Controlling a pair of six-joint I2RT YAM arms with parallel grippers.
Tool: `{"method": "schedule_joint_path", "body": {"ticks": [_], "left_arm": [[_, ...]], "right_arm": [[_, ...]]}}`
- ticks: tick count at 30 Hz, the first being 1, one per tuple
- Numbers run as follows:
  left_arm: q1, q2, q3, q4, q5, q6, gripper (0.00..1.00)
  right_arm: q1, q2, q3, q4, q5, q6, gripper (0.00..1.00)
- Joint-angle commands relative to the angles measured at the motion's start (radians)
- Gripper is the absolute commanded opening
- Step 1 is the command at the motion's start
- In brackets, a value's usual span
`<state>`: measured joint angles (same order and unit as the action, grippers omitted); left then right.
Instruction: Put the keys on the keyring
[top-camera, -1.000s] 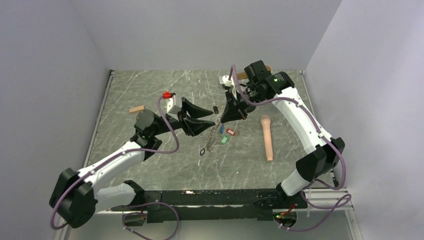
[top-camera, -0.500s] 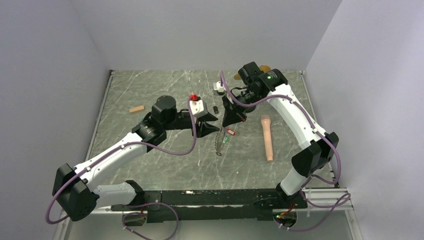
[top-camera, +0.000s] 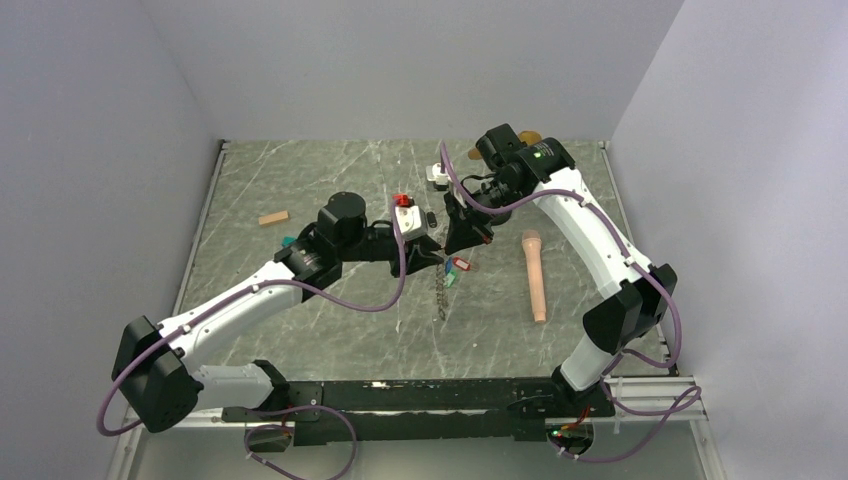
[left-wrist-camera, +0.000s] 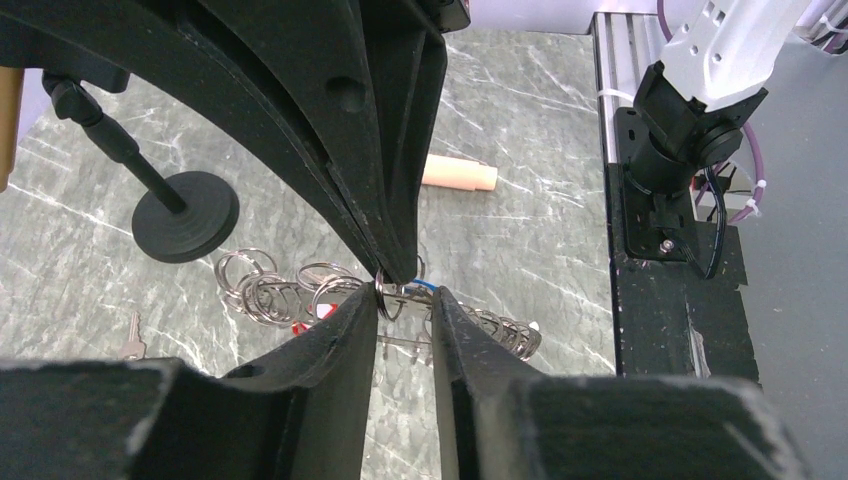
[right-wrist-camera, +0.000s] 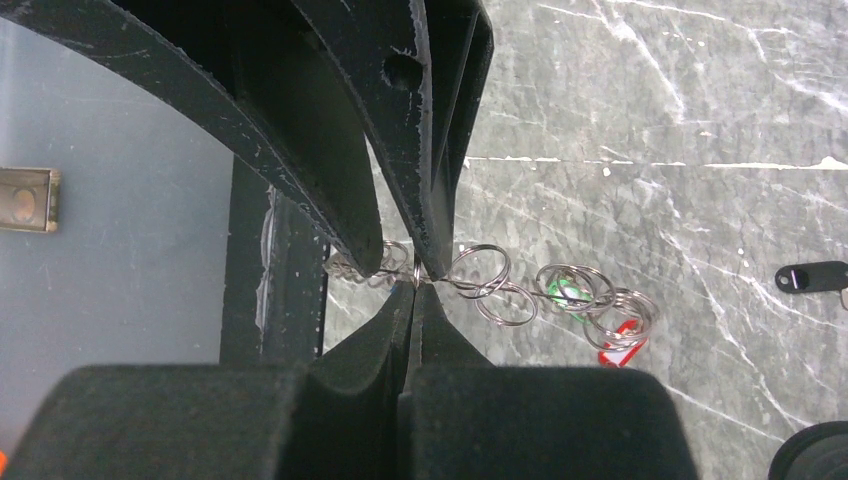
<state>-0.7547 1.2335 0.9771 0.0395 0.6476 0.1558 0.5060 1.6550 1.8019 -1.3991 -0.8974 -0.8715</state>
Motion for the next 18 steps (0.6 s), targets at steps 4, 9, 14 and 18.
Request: {"method": "schedule_joint_path", "body": {"ticks": [4,9,14,18], "left_arm": [[-0.010,0.019,0.063,0.008,-0.005,0.016,0.17],[-0.013,0.026,0.079,-0.018,-0.008,0.022,0.00],[-0.009,-0.034,-0.006,0.102,-0.060,-0.044,0.00],[0.011,-0.081,-0.090,0.251,-0.077,-0.169,0.00]], "right_arm": [[0.005,-0.007,0.032,-0.015,-0.025,-0.020,0.00],[0.007,-0.005,0.033,-0.022,-0.027,-0.024,0.00],[0.005,-0.017,0.024,0.005,-0.065,-0.005,0.11],[-0.001,-0.047,-0.017,0.064,-0.093,0.035,0.29]]}}
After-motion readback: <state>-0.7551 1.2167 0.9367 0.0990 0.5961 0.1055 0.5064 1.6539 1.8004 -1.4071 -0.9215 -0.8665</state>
